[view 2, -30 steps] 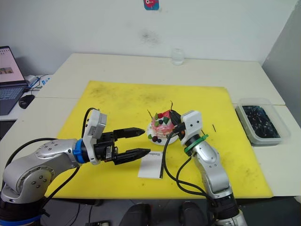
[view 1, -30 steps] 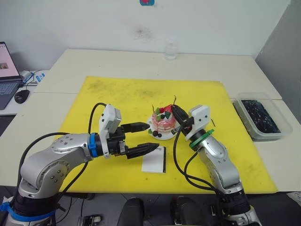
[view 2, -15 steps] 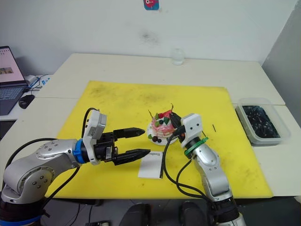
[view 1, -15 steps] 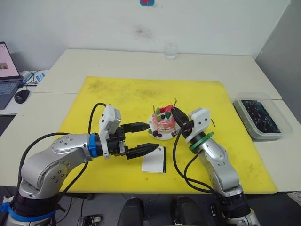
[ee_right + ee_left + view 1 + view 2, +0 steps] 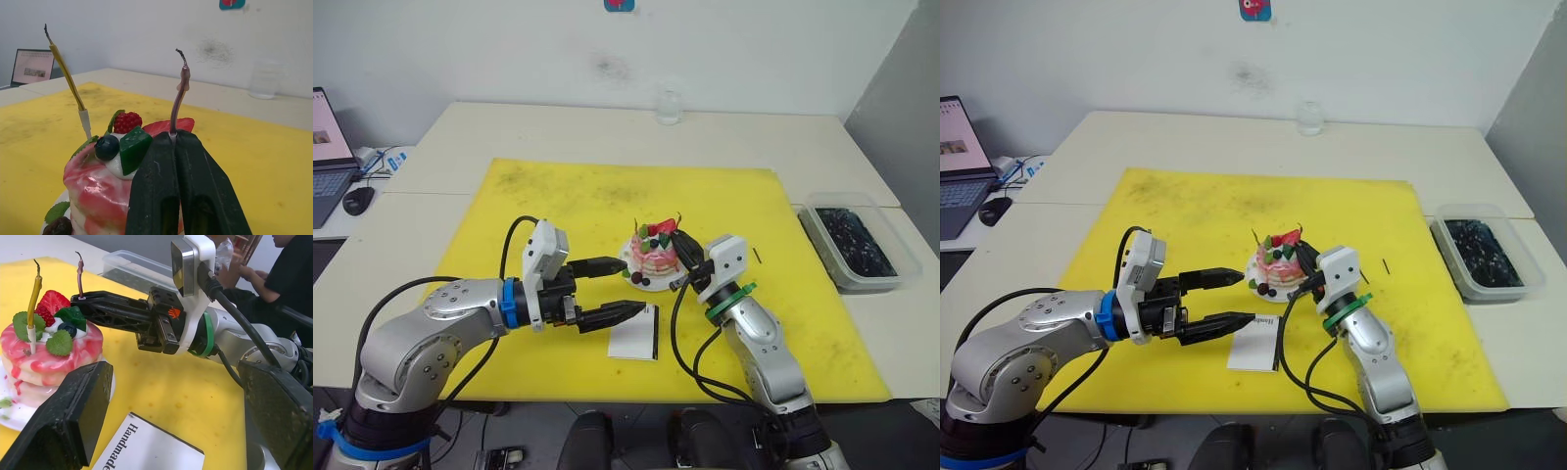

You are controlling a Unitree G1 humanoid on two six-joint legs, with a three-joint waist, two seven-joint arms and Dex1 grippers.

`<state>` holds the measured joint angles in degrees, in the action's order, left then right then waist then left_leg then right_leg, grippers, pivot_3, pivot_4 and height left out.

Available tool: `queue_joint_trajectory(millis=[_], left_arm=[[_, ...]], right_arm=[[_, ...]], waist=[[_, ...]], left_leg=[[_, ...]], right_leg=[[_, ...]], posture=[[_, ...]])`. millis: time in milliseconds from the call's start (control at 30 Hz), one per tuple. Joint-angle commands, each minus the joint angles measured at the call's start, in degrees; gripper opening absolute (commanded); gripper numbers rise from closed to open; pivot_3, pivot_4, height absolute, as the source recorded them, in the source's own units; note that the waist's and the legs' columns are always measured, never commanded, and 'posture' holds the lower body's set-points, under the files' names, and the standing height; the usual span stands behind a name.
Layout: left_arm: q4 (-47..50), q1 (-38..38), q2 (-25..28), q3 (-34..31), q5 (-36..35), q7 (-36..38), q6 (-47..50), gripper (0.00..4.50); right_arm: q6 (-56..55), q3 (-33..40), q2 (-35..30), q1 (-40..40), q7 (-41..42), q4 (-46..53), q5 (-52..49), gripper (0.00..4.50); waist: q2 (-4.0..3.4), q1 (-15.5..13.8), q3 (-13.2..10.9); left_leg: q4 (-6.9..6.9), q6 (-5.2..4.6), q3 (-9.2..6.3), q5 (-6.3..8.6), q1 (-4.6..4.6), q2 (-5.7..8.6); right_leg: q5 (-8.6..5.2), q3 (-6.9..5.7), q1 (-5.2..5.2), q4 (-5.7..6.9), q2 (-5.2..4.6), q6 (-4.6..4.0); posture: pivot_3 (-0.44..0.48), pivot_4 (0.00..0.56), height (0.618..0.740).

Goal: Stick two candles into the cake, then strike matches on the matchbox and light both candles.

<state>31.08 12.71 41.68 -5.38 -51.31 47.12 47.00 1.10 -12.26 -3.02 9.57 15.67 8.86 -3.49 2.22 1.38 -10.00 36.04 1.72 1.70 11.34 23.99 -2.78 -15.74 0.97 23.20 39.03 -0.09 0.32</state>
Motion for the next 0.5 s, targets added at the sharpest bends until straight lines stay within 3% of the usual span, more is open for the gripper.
queue_joint_trajectory(millis=[33, 333, 467, 500], left_arm=[[0.6, 0.8, -0.1, -0.1, 0.0, 0.5, -1.2, 4.5], [0.4, 1.1, -0.4, 0.3, 0.2, 0.4, -1.3, 4.5], [0.5, 1.2, -0.4, 0.7, 0.8, 0.5, -1.6, 4.5], [0.5, 1.2, -0.4, 0.8, 0.9, 0.5, -1.6, 4.5]], right_arm=[[-1.2, -0.8, 0.5, -1.0, 0.1, -1.2, 0.4, 0.04], [-3.0, -1.3, -0.5, 0.3, 0.1, -1.7, 2.9, 0.04], [-2.5, 0.2, -0.4, 0.8, -0.3, -0.4, 2.4, 0.95], [-2.3, 0.5, -0.5, 0.8, -0.2, -0.1, 2.2, 1.35]], waist=[[0.0, 0.0, 0.0], [0.0, 0.1, 0.0], [0.0, 0.1, 0.0], [0.0, 0.1, 0.0]], left_leg=[[0.0, 0.0, 0.0, 0.0, -0.01, 0.0], [0.0, 0.0, 0.0, 0.0, -0.05, -0.01], [0.0, 0.0, 0.01, 0.0, -0.05, 0.0], [0.0, 0.0, 0.01, 0.0, -0.05, -0.01]], right_leg=[[0.0, 0.01, 0.0, 0.0, 0.0, 0.0], [0.0, 0.0, -0.02, 0.01, 0.0, 0.0], [0.0, 0.01, -0.03, 0.01, 0.0, 0.0], [0.0, 0.02, -0.02, 0.01, 0.0, 0.0]], posture=[[0.0, 0.15, 0.74], [0.0, 0.15, 0.74], [0.0, 0.15, 0.74], [0.0, 0.15, 0.74]])
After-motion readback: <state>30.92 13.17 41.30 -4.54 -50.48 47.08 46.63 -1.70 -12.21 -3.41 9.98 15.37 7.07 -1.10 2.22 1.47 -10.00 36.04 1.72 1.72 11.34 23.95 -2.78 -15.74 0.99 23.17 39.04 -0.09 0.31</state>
